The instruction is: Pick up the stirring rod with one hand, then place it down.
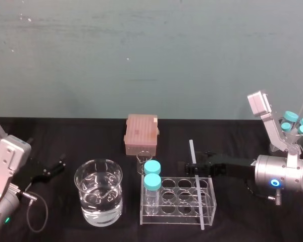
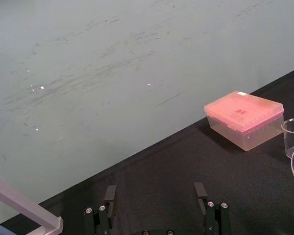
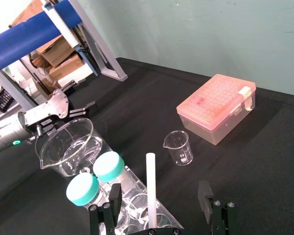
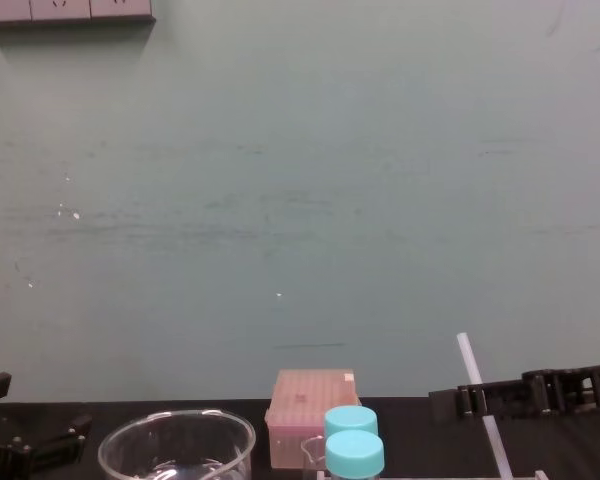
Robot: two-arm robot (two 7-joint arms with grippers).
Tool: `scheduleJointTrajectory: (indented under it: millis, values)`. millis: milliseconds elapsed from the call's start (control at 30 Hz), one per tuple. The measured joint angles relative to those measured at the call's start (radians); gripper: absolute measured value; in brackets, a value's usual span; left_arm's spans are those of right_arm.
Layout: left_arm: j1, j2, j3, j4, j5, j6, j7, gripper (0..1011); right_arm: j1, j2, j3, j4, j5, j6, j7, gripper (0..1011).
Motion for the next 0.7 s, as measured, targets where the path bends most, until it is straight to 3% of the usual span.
scheduleJointTrajectory:
  millis: [700]
  values:
    - [0.0,0.0,0.0,0.0,0.0,0.0,0.0,1005,-0.003,0.027,-0.014,-0.023,0.028,-0.026,-0.004,1003]
